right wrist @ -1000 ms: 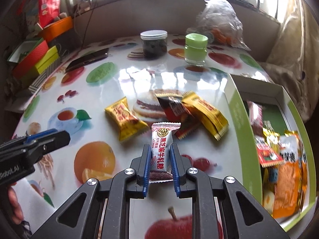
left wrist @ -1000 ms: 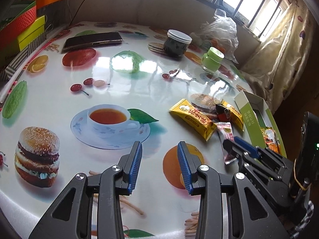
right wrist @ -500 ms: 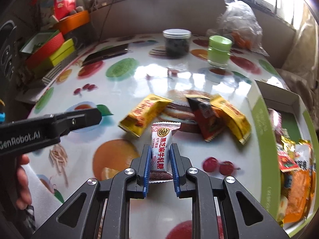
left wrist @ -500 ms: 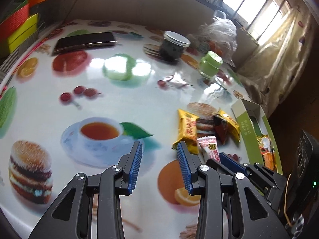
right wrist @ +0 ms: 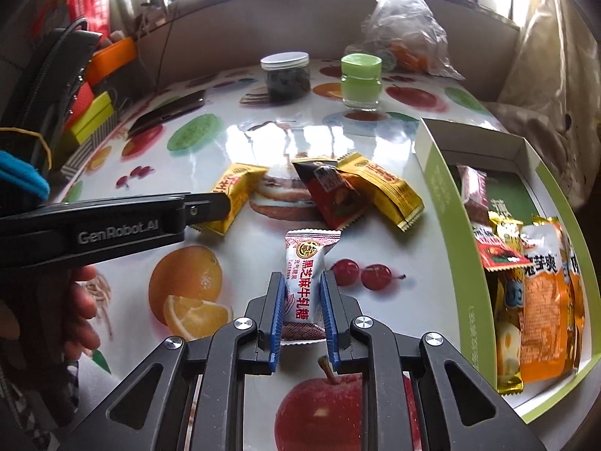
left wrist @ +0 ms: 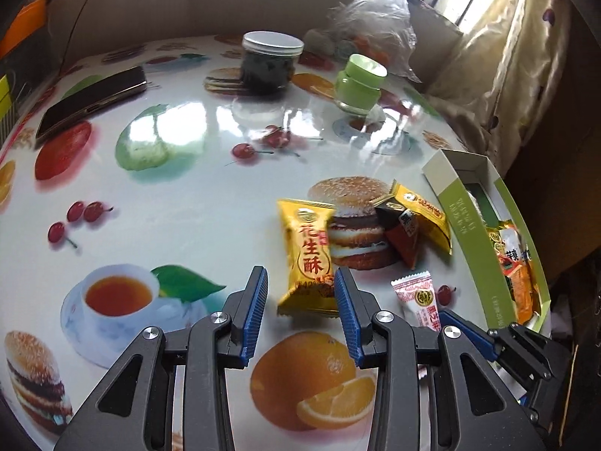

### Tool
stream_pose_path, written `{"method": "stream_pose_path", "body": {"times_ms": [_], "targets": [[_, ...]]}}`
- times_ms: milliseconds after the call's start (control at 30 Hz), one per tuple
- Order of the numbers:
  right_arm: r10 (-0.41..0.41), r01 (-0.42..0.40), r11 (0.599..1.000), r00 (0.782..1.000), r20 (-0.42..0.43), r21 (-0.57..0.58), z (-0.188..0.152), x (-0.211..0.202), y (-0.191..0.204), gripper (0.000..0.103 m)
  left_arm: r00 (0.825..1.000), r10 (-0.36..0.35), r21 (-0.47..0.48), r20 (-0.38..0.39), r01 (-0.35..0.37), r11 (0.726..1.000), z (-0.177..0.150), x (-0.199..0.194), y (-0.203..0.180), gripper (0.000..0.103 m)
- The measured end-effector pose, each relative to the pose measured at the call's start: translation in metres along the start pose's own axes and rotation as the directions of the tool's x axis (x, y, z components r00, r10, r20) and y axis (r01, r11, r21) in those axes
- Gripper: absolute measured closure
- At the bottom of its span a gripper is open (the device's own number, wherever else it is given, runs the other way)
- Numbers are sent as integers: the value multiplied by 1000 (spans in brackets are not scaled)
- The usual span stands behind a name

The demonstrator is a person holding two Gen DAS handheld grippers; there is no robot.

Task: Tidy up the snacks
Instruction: 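Grasp the yellow peanut-crisp packet with the left tool while the right tool holds the candy stick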

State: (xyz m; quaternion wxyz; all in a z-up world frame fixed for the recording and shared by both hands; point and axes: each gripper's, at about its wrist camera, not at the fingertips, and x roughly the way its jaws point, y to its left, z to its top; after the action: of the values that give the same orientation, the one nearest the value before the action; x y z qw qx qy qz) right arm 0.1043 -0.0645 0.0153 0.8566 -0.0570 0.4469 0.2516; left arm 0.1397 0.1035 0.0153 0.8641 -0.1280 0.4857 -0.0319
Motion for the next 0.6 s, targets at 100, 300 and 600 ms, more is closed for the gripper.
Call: {"method": "stream_pose_path", "body": {"times_ms": [100,300,600], "targets": [[-8,8,1000,1000,3,11,-1,-1,-2,85,1000,-12,9,-16,12,1000,3,8,-3,65],[-20,20,999,1000,6,31,-4,-4,-8,85,1000,21,24,-23,-20,1000,10,15,-11,65],[-19,18,999,1000,11,41,-5,-6,-11,85,998,54,30,-14,-53,998,14,21,-13,65]]}}
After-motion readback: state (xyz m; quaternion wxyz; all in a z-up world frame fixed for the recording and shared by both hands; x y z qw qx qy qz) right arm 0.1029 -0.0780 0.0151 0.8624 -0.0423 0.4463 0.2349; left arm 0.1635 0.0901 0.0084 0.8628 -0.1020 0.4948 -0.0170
